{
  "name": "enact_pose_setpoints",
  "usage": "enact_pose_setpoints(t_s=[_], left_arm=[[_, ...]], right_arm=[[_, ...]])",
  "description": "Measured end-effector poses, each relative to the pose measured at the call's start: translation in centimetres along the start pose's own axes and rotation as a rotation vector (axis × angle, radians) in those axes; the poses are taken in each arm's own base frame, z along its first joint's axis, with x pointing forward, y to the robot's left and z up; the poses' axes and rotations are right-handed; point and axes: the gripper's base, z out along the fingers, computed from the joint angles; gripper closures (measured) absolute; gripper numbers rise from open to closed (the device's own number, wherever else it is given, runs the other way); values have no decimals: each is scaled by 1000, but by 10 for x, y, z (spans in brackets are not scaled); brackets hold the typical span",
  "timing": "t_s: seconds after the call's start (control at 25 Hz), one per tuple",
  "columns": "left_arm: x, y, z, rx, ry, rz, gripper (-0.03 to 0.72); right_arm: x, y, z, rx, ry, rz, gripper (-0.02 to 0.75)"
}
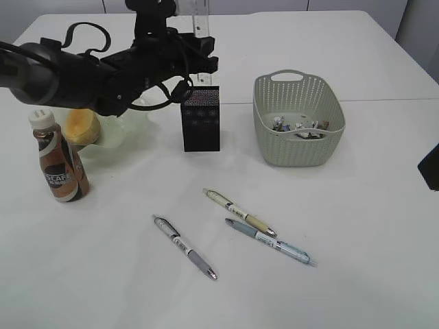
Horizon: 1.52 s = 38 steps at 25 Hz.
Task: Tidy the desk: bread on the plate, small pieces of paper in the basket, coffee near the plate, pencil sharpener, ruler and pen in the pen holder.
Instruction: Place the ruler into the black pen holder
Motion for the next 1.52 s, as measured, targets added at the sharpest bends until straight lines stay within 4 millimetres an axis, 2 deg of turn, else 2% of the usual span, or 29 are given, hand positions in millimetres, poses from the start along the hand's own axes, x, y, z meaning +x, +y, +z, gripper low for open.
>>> enact_pose_setpoints(t_s=[0.36,1.08,1.52], left_arm=[[31,2,5,-5,79,-8,448],[38,2,6,-10,110,-8,435],[41,4,5,-28,148,-26,329]], right_arm=[[0,0,0,0,0,0,321],[0,0,0,0,0,0,321],[0,0,0,0,1,0,321]])
